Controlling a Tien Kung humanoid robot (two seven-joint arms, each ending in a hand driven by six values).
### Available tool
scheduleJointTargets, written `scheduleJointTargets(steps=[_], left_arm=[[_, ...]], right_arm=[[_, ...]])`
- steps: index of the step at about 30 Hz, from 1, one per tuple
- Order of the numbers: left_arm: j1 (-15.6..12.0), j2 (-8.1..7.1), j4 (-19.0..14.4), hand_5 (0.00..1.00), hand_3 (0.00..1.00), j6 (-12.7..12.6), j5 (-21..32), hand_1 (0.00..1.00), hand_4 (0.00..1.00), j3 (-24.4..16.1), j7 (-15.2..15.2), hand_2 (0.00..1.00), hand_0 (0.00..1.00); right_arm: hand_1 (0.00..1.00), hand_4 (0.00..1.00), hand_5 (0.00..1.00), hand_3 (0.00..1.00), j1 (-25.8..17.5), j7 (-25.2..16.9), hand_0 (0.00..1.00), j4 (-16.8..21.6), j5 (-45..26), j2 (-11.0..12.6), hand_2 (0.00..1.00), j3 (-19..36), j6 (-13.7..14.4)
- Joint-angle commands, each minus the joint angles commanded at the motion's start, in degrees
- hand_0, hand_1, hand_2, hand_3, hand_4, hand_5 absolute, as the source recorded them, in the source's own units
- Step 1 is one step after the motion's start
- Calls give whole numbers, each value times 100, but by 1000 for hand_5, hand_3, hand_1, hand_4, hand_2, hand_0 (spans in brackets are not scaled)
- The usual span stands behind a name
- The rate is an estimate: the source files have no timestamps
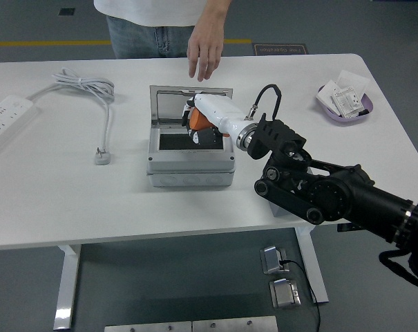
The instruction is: Fetch the battery,place it into the box,close the lid of the box
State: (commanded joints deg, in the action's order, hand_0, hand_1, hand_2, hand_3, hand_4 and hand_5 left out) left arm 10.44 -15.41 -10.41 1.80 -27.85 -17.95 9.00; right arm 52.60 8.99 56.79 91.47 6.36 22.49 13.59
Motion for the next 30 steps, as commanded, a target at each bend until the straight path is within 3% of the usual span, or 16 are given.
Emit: scheduleJointTargets(steps=[7, 16, 17, 22, 23, 28, 29, 30], left_arm=[[20, 2, 1, 164, 598, 7, -98, 691, 523, -56, 20, 562, 576], [17, 1, 4, 166, 597, 4, -127, 691, 524, -68, 20, 562, 576], [19, 1, 3, 170, 597, 3, -112, 691, 523, -50, 14, 562, 576], [41, 2, 2, 170, 597, -3, -21, 691, 523, 50, -26, 562, 576], [45, 2, 2, 172, 597, -4, -6, 691, 521, 65, -32, 562, 576], [56, 3, 2, 172, 597, -5, 11, 691, 521, 89, -41, 562, 576], [58, 4, 2, 174, 596, -5, 12, 691, 519, 90, -42, 562, 576], [61, 6, 2, 174, 596, -5, 11, 691, 519, 93, -43, 562, 576]], right_arm=[[234, 2, 2, 264, 160, -239, 96, -413, -280, -222, 278, -316, 206], [238, 2, 2, 268, 99, -560, 98, -627, -444, -238, 280, -334, 193], [278, 2, 2, 309, 89, -578, 251, -637, -449, -239, 321, -339, 187], [278, 2, 2, 309, 38, -617, 251, -656, -424, -242, 321, -357, 164], [524, 15, 108, 600, 35, -618, 581, -656, -418, -239, 564, -360, 157], [524, 15, 108, 600, 13, -598, 581, -651, -381, -214, 564, -323, 64], [612, 193, 85, 641, 9, -594, 709, -654, -379, -210, 618, -312, 42], [612, 193, 85, 641, 4, -594, 709, -658, -377, -205, 618, -304, 29]])
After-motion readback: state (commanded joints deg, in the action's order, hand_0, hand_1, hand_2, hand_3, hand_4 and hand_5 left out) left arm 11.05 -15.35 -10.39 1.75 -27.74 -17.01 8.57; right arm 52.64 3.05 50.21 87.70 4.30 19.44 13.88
